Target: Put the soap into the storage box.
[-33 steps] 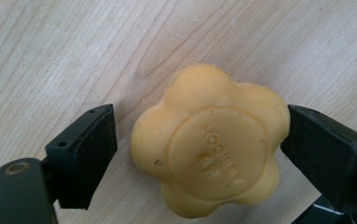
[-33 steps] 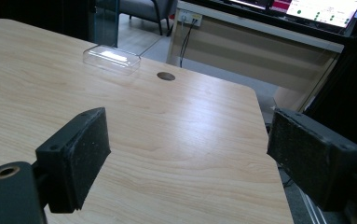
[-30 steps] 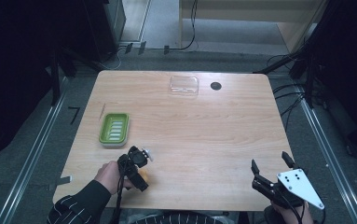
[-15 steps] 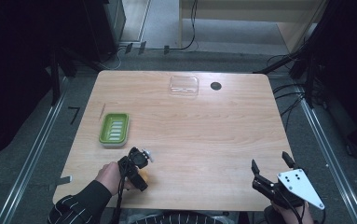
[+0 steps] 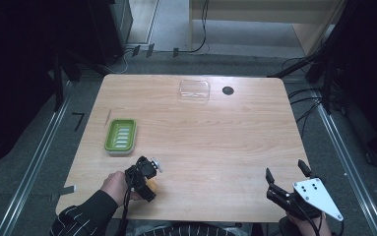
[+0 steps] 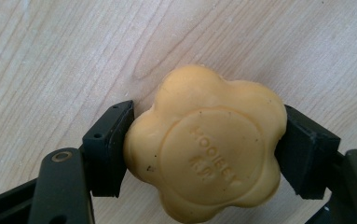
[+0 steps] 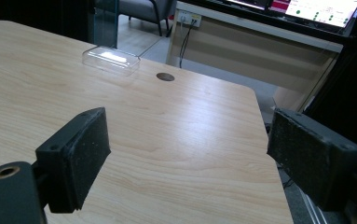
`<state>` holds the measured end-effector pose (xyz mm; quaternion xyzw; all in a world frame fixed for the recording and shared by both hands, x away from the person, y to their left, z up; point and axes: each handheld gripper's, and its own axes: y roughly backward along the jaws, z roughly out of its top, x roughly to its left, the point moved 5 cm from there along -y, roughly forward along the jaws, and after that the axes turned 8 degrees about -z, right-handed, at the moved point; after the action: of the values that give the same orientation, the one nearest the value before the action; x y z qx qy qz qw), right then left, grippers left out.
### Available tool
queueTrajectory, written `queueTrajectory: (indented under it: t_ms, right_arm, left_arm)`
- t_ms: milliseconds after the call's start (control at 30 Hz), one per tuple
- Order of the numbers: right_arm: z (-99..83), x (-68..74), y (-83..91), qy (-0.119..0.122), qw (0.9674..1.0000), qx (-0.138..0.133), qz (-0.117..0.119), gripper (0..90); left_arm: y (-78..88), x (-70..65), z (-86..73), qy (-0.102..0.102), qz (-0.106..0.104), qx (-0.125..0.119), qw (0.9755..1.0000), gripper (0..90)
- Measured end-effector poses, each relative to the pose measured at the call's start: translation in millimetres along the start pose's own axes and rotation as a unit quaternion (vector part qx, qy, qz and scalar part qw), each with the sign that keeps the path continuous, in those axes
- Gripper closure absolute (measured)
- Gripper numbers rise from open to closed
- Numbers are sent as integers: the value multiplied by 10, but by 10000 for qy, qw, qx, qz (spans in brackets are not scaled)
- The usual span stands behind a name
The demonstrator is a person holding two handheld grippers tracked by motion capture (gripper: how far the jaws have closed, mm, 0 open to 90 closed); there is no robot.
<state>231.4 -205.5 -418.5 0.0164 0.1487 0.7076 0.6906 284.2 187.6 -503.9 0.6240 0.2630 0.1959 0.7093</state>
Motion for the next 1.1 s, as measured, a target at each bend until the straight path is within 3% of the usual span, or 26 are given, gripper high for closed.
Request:
queueTrajectory:
  t_ms: [767,1100]
  right_arm:
    - [-1,3,-2,8,10000,4,5,133]
    - [0,6,-2,14,10000,4,8,133]
  left_arm:
    - [64,21,28,-99,67,-54,9999,282]
    - [73,61,60,-51,51,-46,10000,282]
